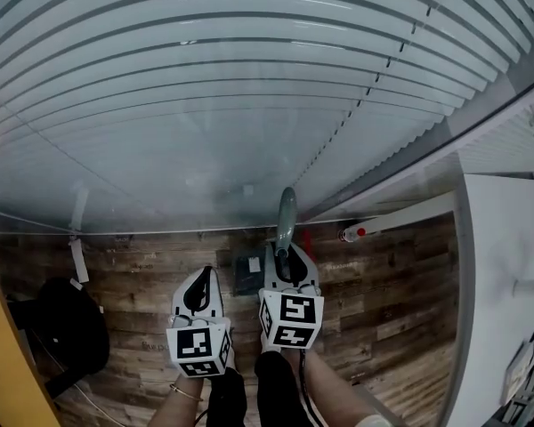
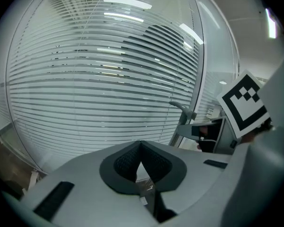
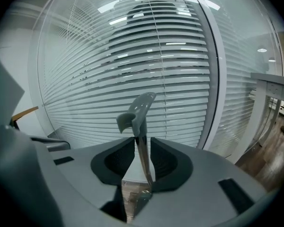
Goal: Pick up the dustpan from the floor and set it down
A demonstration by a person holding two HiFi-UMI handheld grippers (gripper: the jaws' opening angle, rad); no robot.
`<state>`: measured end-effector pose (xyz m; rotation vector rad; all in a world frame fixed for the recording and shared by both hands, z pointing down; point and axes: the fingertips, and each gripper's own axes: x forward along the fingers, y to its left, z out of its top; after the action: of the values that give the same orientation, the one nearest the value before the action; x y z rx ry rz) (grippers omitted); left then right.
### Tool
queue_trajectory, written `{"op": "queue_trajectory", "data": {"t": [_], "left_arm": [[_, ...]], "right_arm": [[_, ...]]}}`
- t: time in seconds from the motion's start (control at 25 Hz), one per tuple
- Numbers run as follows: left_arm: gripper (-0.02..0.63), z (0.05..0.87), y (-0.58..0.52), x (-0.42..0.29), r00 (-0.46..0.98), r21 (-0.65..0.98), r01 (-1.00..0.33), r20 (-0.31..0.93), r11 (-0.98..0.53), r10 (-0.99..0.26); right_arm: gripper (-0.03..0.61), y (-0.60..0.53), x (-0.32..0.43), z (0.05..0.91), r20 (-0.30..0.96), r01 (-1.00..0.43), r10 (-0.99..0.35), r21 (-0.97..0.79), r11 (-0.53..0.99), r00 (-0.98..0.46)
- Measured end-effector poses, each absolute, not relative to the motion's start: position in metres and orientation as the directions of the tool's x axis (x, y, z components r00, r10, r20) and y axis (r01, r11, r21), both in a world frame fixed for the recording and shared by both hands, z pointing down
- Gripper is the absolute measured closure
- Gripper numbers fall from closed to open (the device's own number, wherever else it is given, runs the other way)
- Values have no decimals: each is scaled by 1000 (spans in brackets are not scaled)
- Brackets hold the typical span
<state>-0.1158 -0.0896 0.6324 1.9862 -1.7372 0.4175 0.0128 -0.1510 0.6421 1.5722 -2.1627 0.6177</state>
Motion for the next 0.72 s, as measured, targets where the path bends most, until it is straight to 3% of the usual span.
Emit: {"op": "queue_trajectory", "data": {"t": [0.72], "left_arm": [[609,623,-84,-113,160,146,-984,511,-99,-845]], "right_arm": [[449,-117,22,650,606,-946,-733,-107,307,-307]]}}
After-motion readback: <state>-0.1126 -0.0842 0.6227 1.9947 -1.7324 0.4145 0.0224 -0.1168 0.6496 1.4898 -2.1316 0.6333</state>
